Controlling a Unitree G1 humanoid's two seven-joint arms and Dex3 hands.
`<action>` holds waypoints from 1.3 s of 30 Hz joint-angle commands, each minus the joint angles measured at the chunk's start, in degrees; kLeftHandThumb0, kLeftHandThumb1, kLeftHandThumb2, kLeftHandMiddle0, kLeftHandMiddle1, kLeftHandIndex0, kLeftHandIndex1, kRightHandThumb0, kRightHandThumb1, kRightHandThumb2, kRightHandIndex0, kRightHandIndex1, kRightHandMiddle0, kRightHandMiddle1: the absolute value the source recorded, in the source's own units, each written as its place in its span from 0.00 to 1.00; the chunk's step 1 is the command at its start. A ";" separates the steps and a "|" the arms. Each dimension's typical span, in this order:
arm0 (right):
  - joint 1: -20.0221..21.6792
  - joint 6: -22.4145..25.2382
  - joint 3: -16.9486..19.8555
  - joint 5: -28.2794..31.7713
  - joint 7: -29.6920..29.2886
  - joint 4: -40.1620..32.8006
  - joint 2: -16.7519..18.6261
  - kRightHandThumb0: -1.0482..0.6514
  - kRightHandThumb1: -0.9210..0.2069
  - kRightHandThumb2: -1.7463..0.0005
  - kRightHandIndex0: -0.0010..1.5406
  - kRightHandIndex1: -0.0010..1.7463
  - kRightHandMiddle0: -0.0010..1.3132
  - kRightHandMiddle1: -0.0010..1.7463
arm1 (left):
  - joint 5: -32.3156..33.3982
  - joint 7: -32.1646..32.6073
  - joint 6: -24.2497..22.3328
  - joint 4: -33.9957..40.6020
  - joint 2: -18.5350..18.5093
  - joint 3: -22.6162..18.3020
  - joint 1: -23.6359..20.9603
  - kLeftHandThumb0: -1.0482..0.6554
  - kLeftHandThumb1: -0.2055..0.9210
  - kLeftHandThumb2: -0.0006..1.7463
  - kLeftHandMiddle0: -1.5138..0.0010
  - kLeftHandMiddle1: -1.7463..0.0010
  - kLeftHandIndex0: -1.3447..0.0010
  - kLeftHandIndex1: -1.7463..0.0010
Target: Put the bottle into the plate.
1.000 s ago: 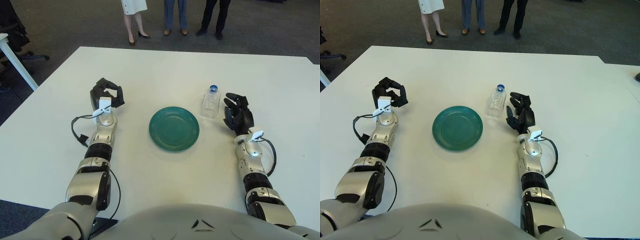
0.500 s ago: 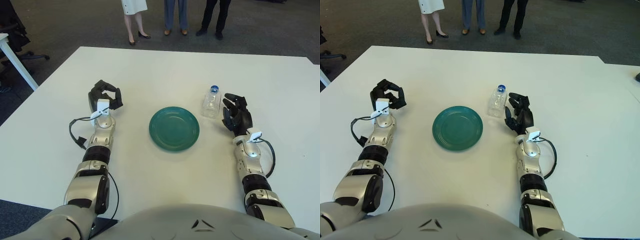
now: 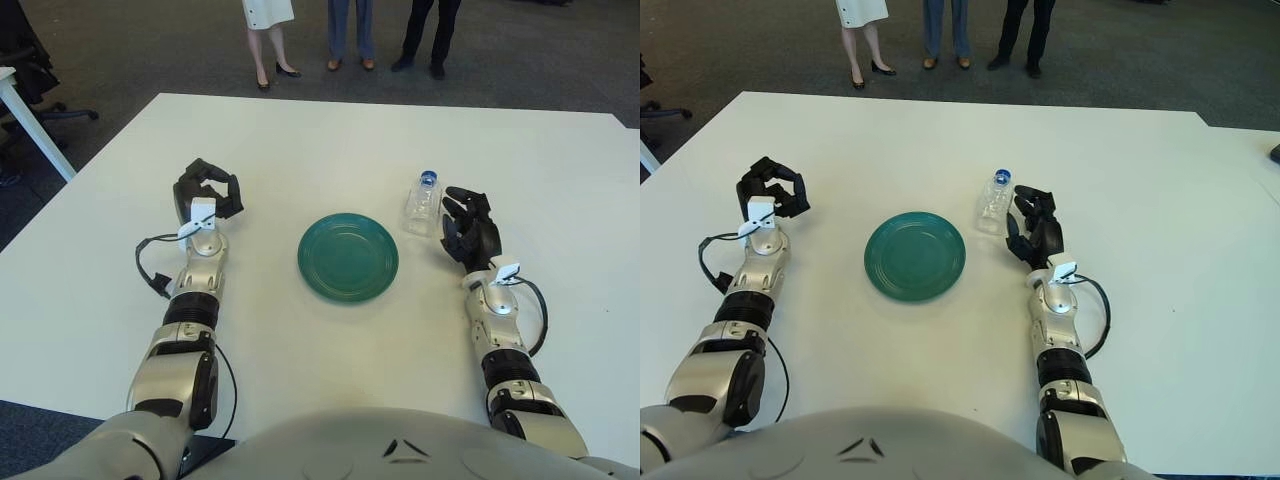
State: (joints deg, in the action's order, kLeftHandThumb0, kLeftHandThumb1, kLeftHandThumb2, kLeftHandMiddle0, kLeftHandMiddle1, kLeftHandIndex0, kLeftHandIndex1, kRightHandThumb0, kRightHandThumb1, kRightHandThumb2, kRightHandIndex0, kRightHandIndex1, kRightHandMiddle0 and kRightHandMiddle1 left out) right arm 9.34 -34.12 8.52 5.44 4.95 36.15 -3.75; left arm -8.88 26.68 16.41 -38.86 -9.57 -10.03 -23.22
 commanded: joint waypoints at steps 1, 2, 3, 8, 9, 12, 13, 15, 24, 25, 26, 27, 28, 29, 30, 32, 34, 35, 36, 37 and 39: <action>-3.35 1.25 -0.68 -0.28 -0.46 1.51 1.98 0.33 0.12 0.64 0.25 0.32 0.23 0.67 | 0.93 -0.42 -0.10 0.87 -0.23 -0.58 1.34 0.61 0.49 0.70 0.19 0.00 0.27 0.00; -3.42 1.27 -0.74 -0.30 -0.51 1.41 2.00 0.33 0.12 0.64 0.25 0.32 0.23 0.67 | 1.24 -0.66 0.12 0.99 -0.09 -0.68 1.58 0.61 0.49 0.70 0.19 0.00 0.27 0.00; -3.55 1.28 -0.80 -0.32 -0.56 1.25 2.03 0.33 0.12 0.64 0.25 0.32 0.23 0.67 | 1.49 -0.86 0.28 1.17 0.01 -0.75 1.82 0.61 0.48 0.71 0.19 0.00 0.27 0.00; -3.99 1.46 -0.98 -0.42 -0.71 0.60 2.16 0.33 0.12 0.64 0.25 0.32 0.23 0.67 | 6.01 -5.16 1.77 10.31 3.62 -0.40 8.70 0.56 0.53 0.66 0.22 0.00 0.34 0.00; -4.11 1.50 -1.05 -0.47 -0.76 0.40 2.22 0.33 0.12 0.64 0.25 0.32 0.23 0.67 | 6.92 -6.26 1.83 13.36 4.47 -0.03 10.65 0.49 0.57 0.64 0.29 0.00 0.46 0.00; -4.55 1.92 -1.58 -1.26 -1.25 -0.23 2.26 0.33 0.11 0.65 0.25 0.31 0.22 0.66 | 8.83 -10.48 2.81 17.62 5.12 1.24 14.36 0.35 0.79 0.49 0.58 0.16 0.72 0.11; -4.77 2.46 -1.98 -1.94 -1.67 -0.56 2.21 0.32 0.10 0.66 0.25 0.31 0.21 0.66 | 8.93 -12.30 3.10 18.80 4.88 2.02 15.73 0.29 0.86 0.44 0.67 0.27 0.79 0.18; -5.07 3.61 -2.51 -2.75 -2.42 -1.27 2.18 0.32 0.06 0.69 0.26 0.27 0.18 0.64 | 8.64 -14.76 3.60 20.31 4.73 3.28 18.02 0.22 0.93 0.41 0.76 0.52 0.89 0.33; -4.41 9.42 -3.42 -4.07 -4.89 -6.30 2.04 0.33 0.01 0.74 0.31 0.26 0.13 0.64 | 5.05 -17.34 6.97 15.26 5.14 6.17 21.44 0.11 1.00 0.49 0.88 0.97 1.00 0.70; -3.92 10.13 -3.37 -4.21 -4.90 -6.59 1.48 0.34 0.02 0.73 0.31 0.27 0.12 0.64 | 5.08 -17.58 6.95 14.66 5.19 6.25 21.45 0.10 1.00 0.50 0.89 0.98 1.00 0.73; -3.63 10.66 -3.33 -4.28 -4.89 -6.82 1.10 0.34 0.02 0.72 0.31 0.27 0.11 0.64 | 5.16 -17.74 6.98 14.34 5.24 6.25 21.44 0.09 1.00 0.51 0.90 0.98 1.00 0.74; -3.30 11.20 -3.24 -4.34 -4.87 -6.96 0.69 0.34 0.03 0.71 0.30 0.28 0.10 0.63 | 5.38 -17.89 7.11 13.91 5.35 6.19 21.42 0.08 1.00 0.53 0.91 0.99 1.00 0.76; -3.09 11.59 -3.18 -4.41 -4.86 -7.09 0.44 0.34 0.03 0.71 0.30 0.29 0.10 0.62 | 5.53 -17.99 7.24 13.59 5.43 6.13 21.38 0.07 1.00 0.54 0.92 0.99 1.00 0.78; -2.78 11.98 -3.09 -4.57 -4.90 -7.05 0.11 0.34 0.03 0.70 0.30 0.29 0.10 0.62 | 5.91 -18.12 7.32 13.20 5.64 5.98 21.37 0.07 1.00 0.54 0.92 0.99 1.00 0.78; -2.58 12.27 -3.02 -4.69 -4.92 -7.02 -0.11 0.34 0.03 0.70 0.29 0.29 0.09 0.61 | 6.18 -18.22 7.39 12.91 5.78 5.88 21.35 0.07 1.00 0.55 0.93 1.00 1.00 0.79; -2.38 12.57 -2.98 -4.85 -4.96 -6.95 -0.40 0.34 0.03 0.69 0.29 0.30 0.09 0.61 | 6.44 -18.24 7.67 12.44 6.03 5.73 21.39 0.06 1.00 0.56 0.93 1.00 1.00 0.79; -2.28 12.71 -3.06 -5.05 -4.99 -6.91 -0.64 0.35 0.04 0.69 0.29 0.30 0.08 0.59 | 6.37 -17.97 8.26 11.89 6.21 5.65 21.47 0.05 1.00 0.57 0.94 1.00 1.00 0.80; -2.23 12.75 -3.11 -5.10 -4.95 -6.90 -0.76 0.36 0.04 0.68 0.29 0.30 0.08 0.59 | 6.27 -17.83 8.55 11.65 6.26 5.63 21.49 0.05 1.00 0.57 0.94 1.00 1.00 0.80; -2.21 12.78 -3.14 -5.11 -4.92 -6.92 -0.82 0.36 0.04 0.68 0.28 0.30 0.07 0.58 | 6.18 -17.76 8.77 11.48 6.29 5.62 21.48 0.05 1.00 0.57 0.95 1.00 1.00 0.80; -2.15 12.81 -3.17 -5.08 -4.75 -6.91 -0.98 0.36 0.04 0.68 0.28 0.31 0.07 0.58 | 5.93 -17.56 9.14 11.29 6.33 5.65 21.52 0.05 1.00 0.57 0.95 1.00 1.00 0.80; -2.00 12.99 -3.20 -4.98 -4.43 -6.89 -1.30 0.36 0.05 0.68 0.28 0.31 0.07 0.58 | 5.46 -17.20 9.74 11.04 6.39 5.73 21.64 0.04 1.00 0.57 0.95 1.00 1.00 0.81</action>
State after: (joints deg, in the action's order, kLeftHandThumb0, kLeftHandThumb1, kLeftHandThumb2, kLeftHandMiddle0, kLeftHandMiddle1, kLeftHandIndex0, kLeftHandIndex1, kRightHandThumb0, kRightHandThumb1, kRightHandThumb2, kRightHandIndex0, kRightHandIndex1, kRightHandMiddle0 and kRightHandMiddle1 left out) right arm 8.11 -23.29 5.33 0.94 0.18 28.18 -4.35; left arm -2.77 9.14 26.90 -25.49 -3.80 -4.37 -2.85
